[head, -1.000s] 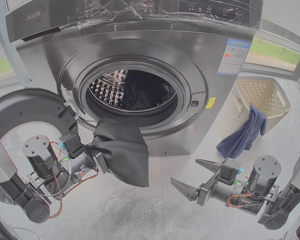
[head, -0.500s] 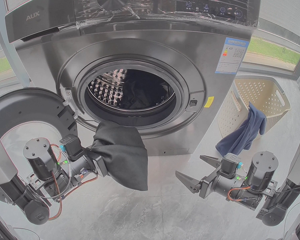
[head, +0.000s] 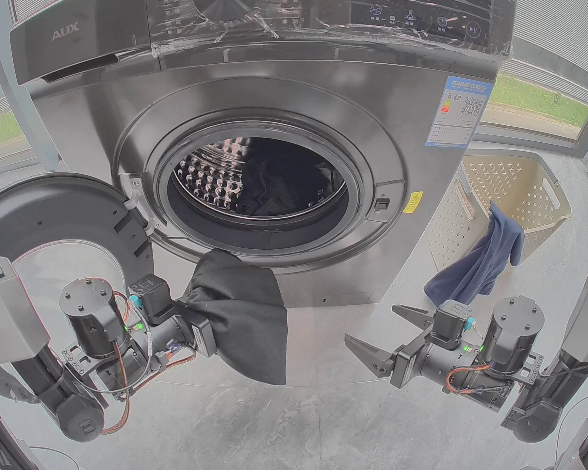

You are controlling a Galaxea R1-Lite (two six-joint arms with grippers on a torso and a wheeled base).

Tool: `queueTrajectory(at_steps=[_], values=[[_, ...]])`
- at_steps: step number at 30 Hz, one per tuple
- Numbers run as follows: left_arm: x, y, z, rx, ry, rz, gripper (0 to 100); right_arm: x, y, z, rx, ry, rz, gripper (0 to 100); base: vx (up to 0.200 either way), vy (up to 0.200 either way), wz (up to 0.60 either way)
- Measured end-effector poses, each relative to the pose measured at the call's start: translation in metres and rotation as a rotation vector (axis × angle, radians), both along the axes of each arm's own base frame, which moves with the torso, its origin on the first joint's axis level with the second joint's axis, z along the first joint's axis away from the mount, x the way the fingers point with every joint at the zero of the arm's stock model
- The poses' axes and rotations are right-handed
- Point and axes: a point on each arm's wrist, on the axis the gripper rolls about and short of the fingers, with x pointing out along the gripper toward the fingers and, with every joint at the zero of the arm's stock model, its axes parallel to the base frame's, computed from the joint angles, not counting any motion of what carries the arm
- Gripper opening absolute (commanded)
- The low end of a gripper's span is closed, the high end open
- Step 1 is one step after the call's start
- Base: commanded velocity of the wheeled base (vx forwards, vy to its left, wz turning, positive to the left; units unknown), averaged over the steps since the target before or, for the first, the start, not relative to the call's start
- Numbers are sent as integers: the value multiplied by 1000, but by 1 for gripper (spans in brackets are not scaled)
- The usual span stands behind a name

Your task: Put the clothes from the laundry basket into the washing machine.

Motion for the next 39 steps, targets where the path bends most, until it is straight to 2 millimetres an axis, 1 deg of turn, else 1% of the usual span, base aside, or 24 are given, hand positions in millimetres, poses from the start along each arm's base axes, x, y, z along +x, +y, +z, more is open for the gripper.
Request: queueTrajectory(at_steps=[4,31,37,39], values=[[1,0,-1,1,2,1,0,-1,1,0,0,0,6,100,200,0,0],[0,-4,-7,22,17,-15,0,-3,3,0,-1,0,16,100,0,0,0],[1,-5,-8,24,20,-15,0,-3,3,0,-1,0,16,100,200,0,0],[1,-5,-9,25,23,-15,0,-3,3,0,-1,0,16,100,0,0,0]])
